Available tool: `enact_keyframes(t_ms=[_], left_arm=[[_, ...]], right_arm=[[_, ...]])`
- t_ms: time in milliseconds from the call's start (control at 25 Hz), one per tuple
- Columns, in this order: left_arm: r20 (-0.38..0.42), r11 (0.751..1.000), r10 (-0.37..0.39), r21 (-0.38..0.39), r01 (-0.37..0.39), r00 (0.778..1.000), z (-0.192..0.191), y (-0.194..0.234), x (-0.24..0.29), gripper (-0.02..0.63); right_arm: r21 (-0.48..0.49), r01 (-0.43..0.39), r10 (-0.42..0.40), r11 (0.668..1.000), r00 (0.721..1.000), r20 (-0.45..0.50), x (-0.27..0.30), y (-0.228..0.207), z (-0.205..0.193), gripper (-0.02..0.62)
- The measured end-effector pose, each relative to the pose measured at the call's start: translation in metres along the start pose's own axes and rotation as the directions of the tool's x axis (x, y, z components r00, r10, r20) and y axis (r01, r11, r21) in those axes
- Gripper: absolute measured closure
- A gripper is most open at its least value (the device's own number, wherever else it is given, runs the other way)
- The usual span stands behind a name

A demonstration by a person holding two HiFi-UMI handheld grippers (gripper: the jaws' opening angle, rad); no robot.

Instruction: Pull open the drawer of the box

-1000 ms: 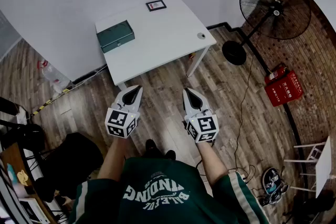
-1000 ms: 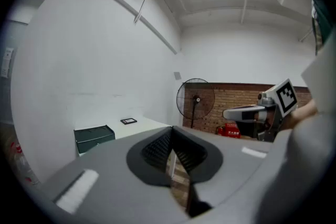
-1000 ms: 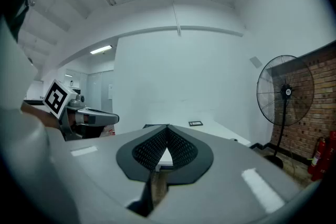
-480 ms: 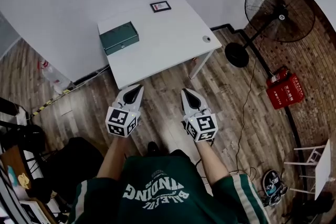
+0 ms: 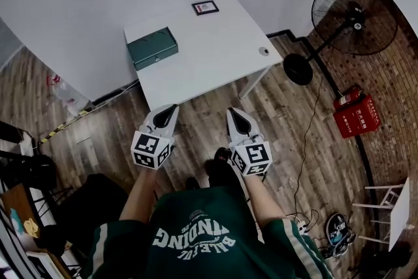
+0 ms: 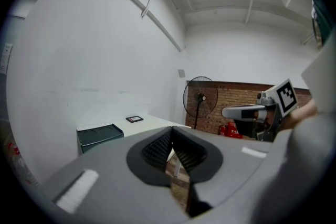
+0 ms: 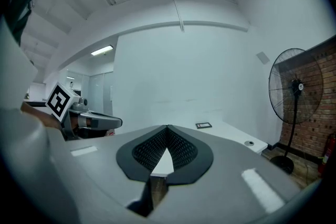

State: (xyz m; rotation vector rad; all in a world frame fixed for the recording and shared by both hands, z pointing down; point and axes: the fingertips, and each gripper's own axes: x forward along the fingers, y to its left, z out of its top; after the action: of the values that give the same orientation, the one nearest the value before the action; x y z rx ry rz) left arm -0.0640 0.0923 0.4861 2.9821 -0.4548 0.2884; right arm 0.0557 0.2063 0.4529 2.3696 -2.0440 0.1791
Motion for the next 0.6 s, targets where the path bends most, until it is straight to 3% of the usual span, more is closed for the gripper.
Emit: enact_keyframes(t_ms=[320,600], left_arm=[[-0.027,0.999,0.044,-0.018,-0.044,0.999,-0.002,0.033,0.040,0.554],[-0.048,0.988,0.144,-0.047,-0.146,0.988,0.008,0.079,0.089,0.553]], right_arm=[[0.008,-0.058,0.058,0.998,0.998,-0.007,0.059,-0.025,-0.004,0.594],[0.029,-0.182,0.183,0.983,0.982,-0.041,0.149,-0.050,-0.001,0.594]])
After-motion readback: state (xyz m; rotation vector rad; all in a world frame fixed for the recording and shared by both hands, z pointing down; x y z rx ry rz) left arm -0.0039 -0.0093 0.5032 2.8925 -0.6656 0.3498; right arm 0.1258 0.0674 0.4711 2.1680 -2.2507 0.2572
